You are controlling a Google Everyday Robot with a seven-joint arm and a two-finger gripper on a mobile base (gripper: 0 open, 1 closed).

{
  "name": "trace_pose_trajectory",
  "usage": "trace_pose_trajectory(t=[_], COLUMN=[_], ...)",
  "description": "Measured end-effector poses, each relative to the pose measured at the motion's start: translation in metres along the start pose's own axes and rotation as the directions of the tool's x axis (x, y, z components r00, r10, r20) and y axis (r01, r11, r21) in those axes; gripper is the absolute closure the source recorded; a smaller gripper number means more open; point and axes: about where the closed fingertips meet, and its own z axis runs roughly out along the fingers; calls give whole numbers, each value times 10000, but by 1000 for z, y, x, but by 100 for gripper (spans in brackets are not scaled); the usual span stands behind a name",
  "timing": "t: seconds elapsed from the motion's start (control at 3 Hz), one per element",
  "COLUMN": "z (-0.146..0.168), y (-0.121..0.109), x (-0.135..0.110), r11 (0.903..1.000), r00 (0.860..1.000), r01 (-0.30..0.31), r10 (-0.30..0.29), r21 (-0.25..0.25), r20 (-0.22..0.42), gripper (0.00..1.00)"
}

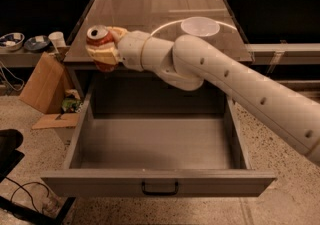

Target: Place coke can into top drawer

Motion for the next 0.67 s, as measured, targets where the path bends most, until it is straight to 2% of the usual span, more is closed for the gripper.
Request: trace_pose_trajectory(t=[0.33,0.67], z=[-48,-110], y=[49,49], x=[-11,5], r11=[9994,9999], r00=[10000,9996], r01=[6,-137], r10=[-6,138], r21=[-336,46], r20=[0,-228], gripper=[100,100])
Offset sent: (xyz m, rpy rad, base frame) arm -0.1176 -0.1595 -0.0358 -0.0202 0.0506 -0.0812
